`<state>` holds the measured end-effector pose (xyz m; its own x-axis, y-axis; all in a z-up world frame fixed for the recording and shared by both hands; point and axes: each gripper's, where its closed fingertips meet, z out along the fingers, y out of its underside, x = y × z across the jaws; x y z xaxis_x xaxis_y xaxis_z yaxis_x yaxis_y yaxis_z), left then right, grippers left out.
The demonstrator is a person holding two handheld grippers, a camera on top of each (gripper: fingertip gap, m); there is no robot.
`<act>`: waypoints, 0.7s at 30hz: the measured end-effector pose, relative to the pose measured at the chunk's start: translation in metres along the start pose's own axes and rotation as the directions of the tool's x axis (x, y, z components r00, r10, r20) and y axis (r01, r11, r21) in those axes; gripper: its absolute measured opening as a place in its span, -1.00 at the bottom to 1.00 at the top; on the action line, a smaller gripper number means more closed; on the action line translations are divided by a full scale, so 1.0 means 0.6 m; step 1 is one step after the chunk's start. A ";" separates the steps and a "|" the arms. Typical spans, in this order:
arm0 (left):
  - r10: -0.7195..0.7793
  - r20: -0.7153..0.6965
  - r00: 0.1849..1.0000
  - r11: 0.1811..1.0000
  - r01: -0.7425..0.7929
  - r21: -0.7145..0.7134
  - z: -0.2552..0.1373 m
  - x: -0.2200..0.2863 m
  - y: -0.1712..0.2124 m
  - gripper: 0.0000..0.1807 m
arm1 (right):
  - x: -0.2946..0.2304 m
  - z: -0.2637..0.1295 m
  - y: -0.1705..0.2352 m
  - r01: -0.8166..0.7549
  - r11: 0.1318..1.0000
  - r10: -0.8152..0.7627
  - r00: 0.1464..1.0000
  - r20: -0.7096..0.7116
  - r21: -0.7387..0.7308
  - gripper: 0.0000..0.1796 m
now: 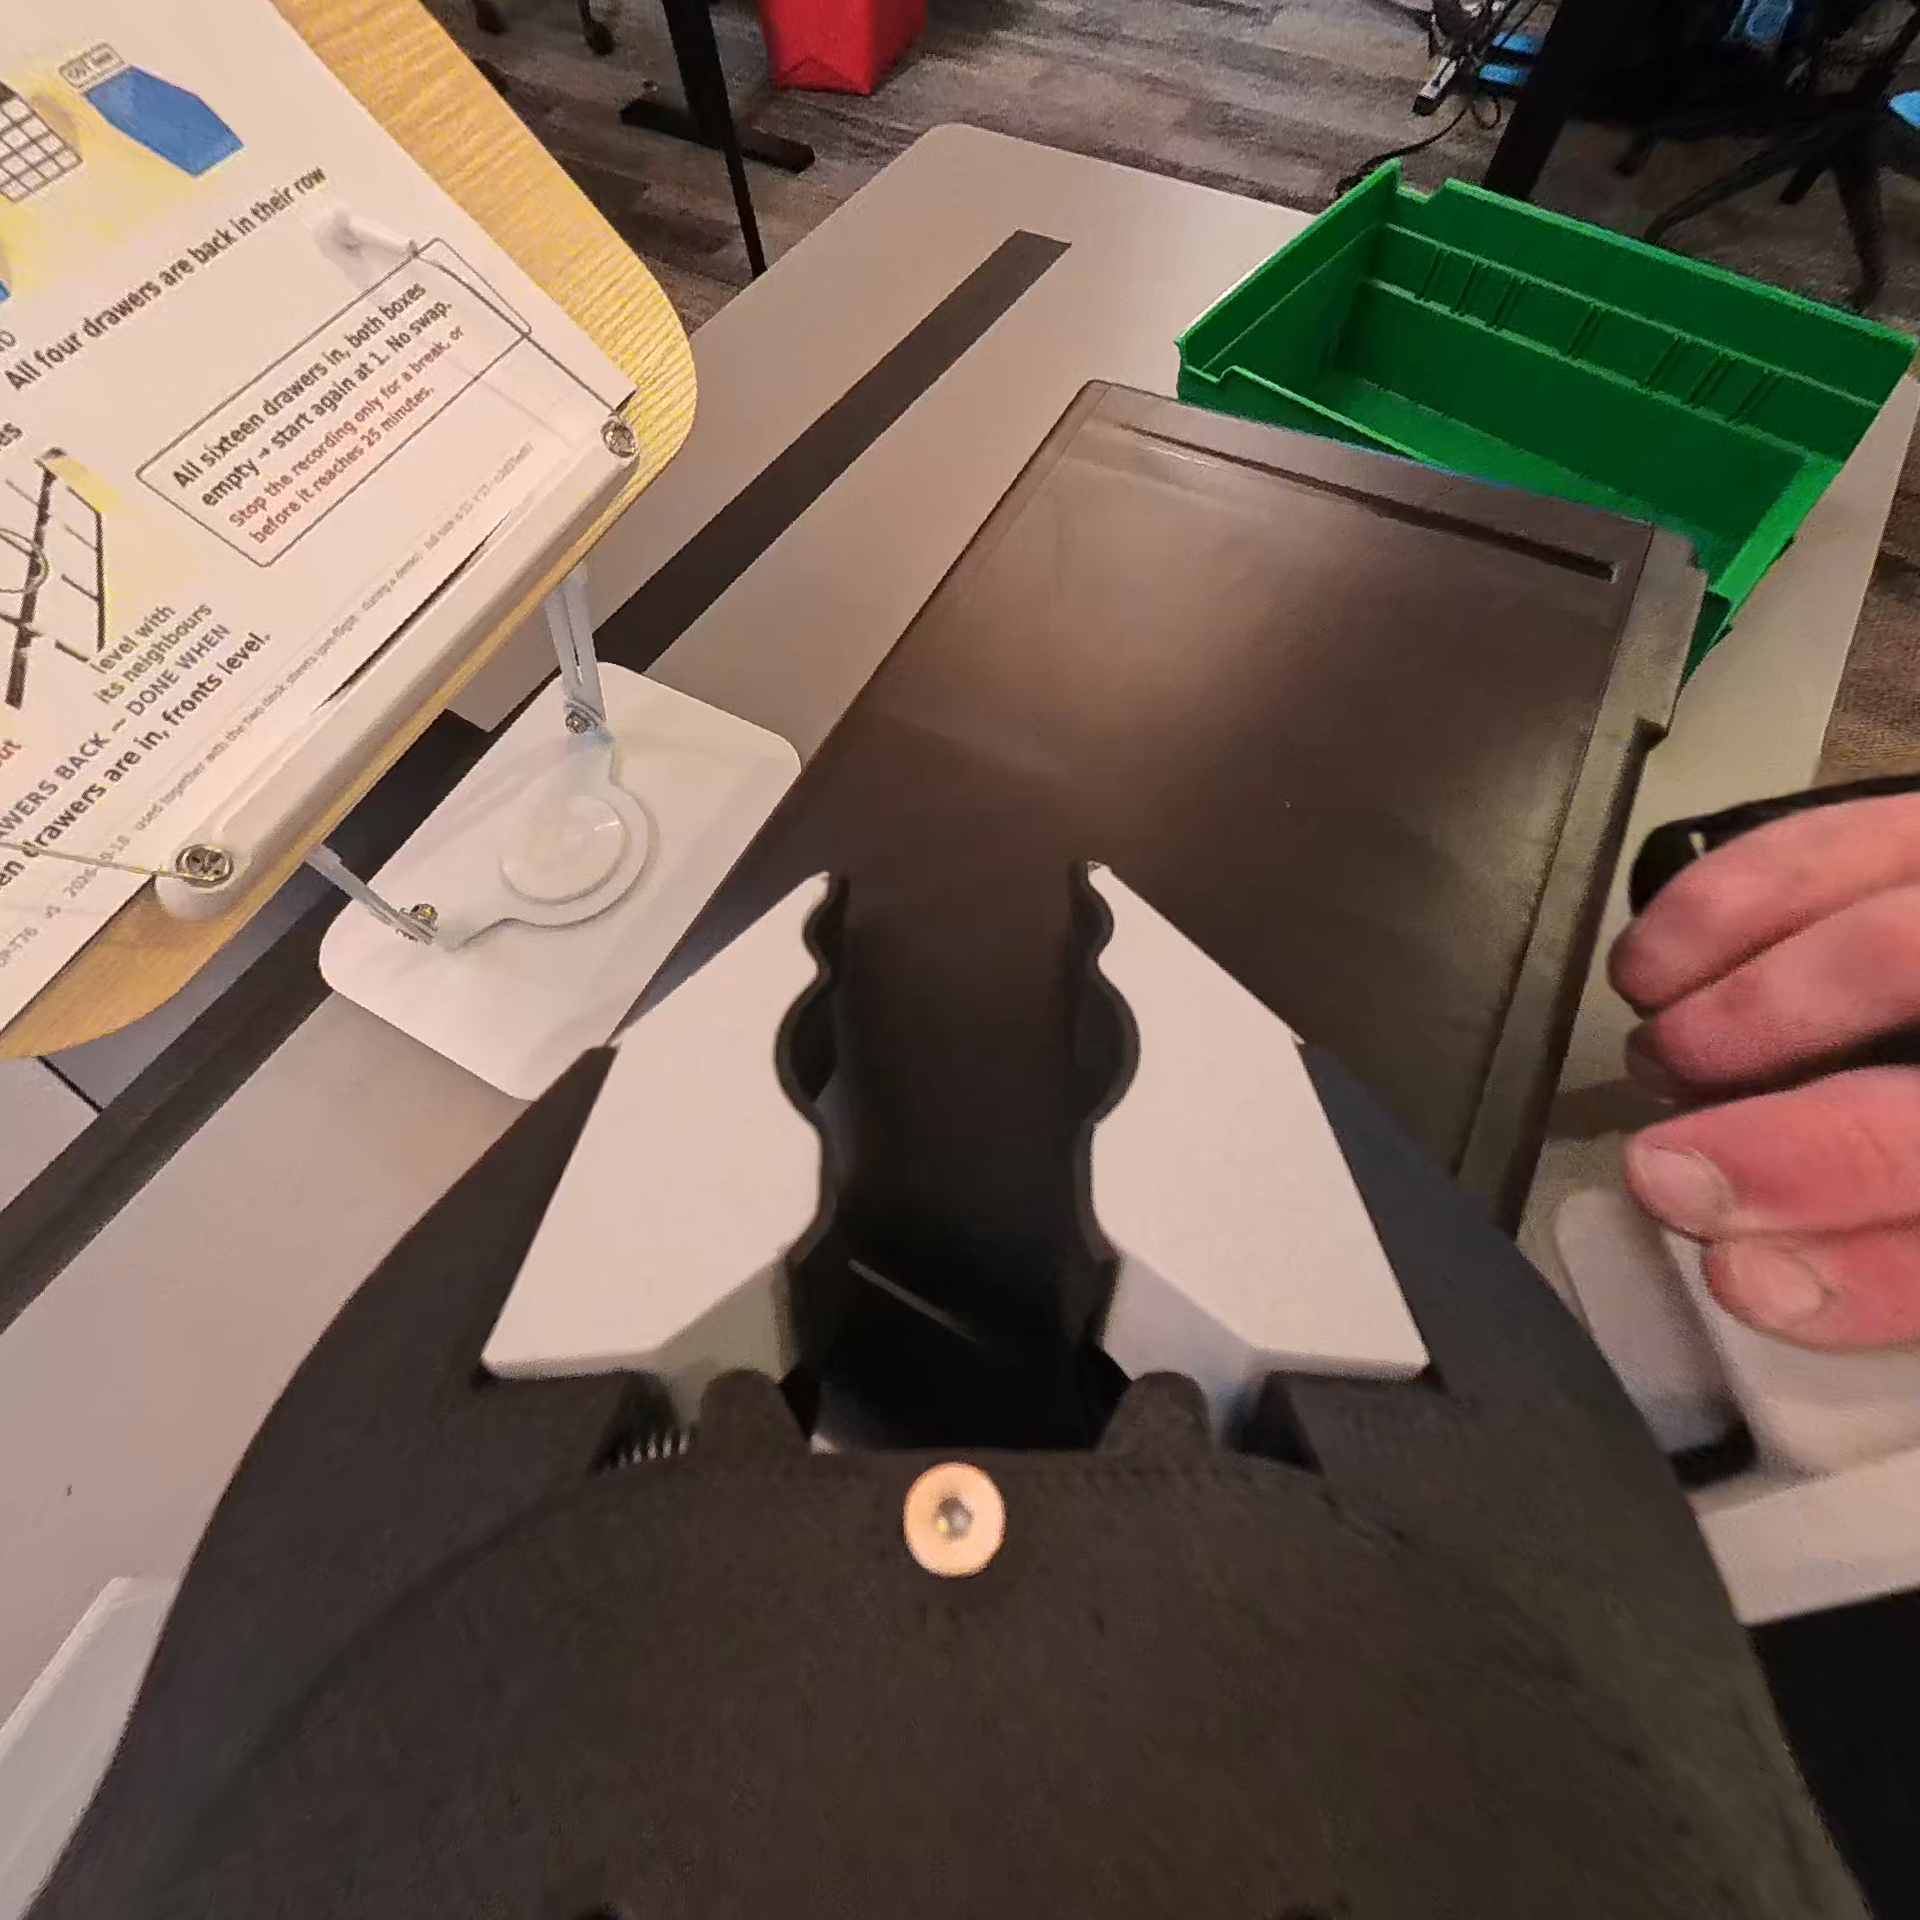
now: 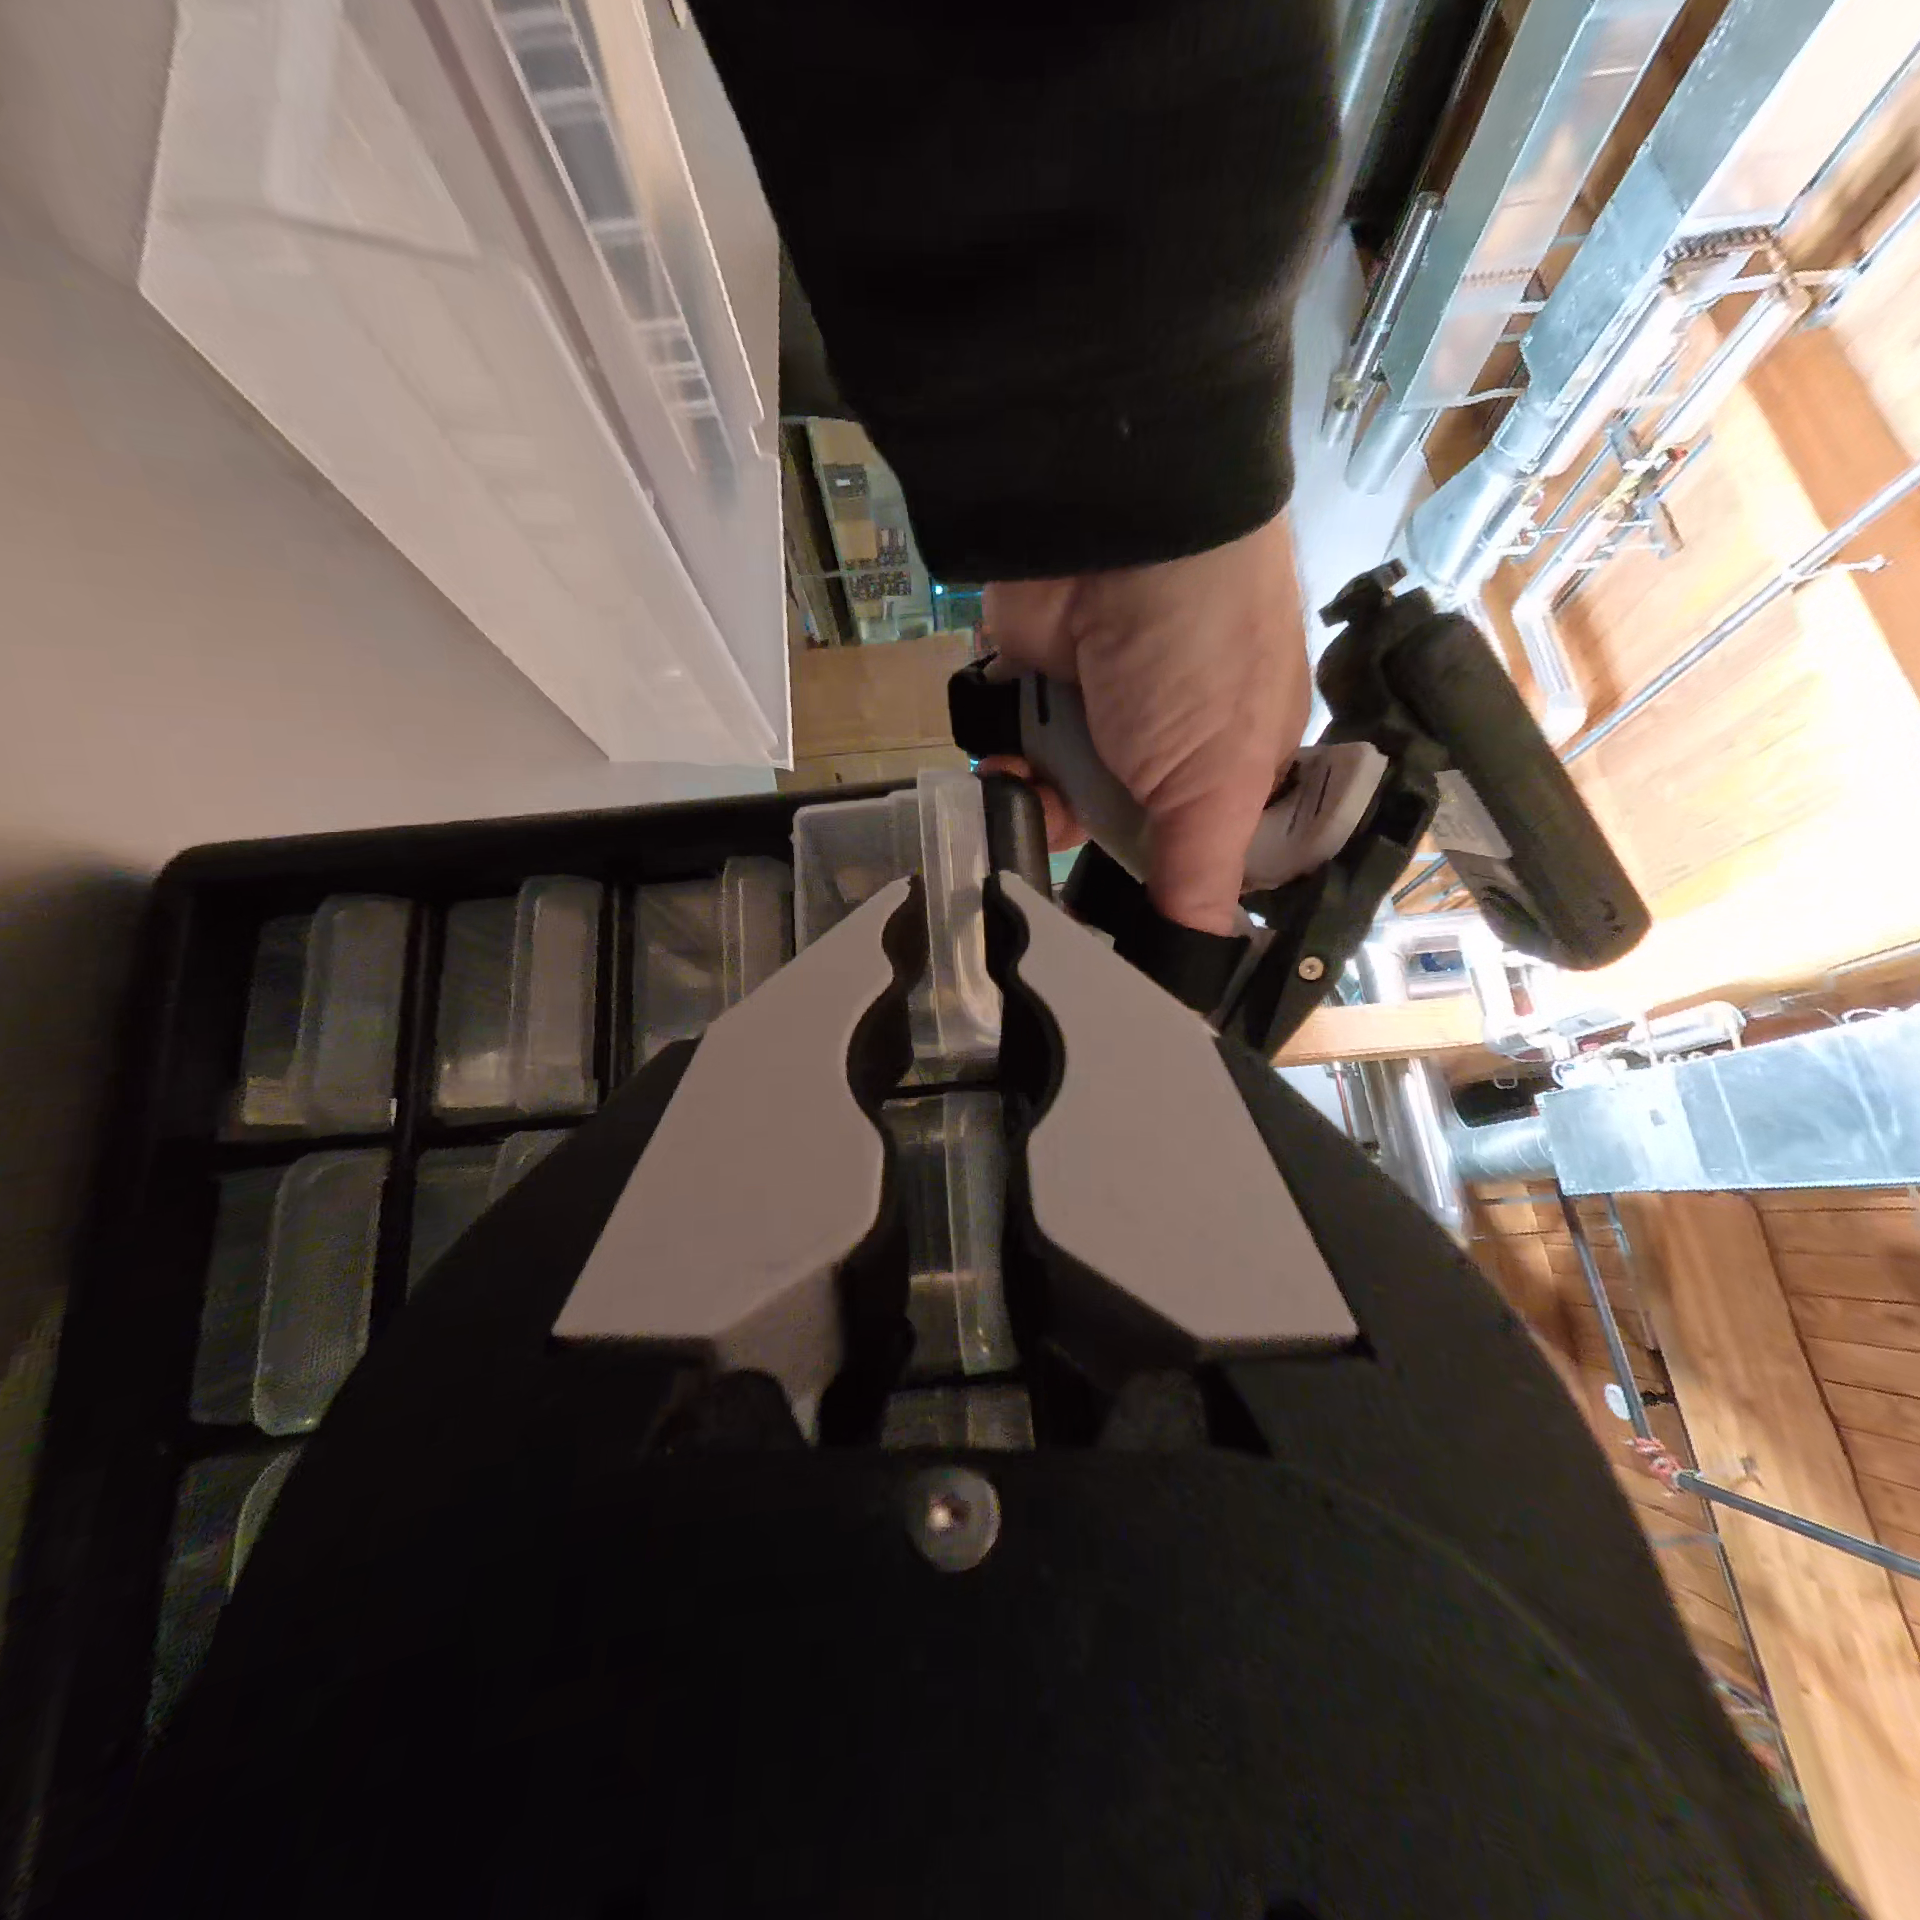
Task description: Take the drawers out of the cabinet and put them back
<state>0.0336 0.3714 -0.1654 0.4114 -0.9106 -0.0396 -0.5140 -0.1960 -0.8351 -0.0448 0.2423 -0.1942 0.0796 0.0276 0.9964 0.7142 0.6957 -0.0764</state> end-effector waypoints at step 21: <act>-0.031 -0.017 0.999 0.999 0.031 0.011 0.001 0.004 -0.001 -0.64 | 0.037 -0.125 -0.160 -0.102 0.987 0.099 0.995 0.028 0.123 -1.00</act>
<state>0.0351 0.3697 -0.1652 0.4145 -0.9100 -0.0043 -0.4928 -0.2205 -0.8418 -0.0592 0.1222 -0.1677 0.1303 0.1164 0.9846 0.6119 0.7720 -0.1722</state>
